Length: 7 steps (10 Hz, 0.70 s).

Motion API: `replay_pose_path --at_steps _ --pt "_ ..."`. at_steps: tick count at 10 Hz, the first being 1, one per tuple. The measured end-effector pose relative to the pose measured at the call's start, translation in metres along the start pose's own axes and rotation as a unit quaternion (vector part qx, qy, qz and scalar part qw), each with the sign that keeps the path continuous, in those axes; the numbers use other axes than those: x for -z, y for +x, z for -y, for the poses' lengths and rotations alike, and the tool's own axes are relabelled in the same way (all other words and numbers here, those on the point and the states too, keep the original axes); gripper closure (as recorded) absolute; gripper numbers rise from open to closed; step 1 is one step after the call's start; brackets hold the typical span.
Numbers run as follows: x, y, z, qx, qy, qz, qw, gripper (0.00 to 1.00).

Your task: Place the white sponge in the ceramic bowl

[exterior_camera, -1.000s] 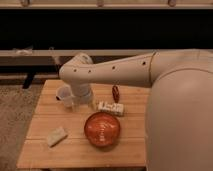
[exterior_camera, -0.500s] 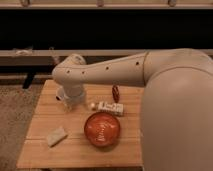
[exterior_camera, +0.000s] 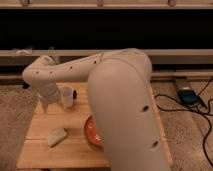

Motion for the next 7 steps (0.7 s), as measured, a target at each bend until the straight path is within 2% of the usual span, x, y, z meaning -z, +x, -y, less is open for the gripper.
replay_pose_path --at_steps 1,3,5,7 --pt "-0.022 -0.005 -0.017 -0.034 0.001 -0.013 0.9993 0.35" --pt "-0.060 0.000 -0.037 -0.094 0.004 -0.034 0.9950 0.35" --pt "-0.084 0.019 -0.044 -0.123 0.003 -0.046 0.9914 0.35" --pt "-0.087 0.036 -0.037 -0.140 -0.004 -0.052 0.9888 0.35"
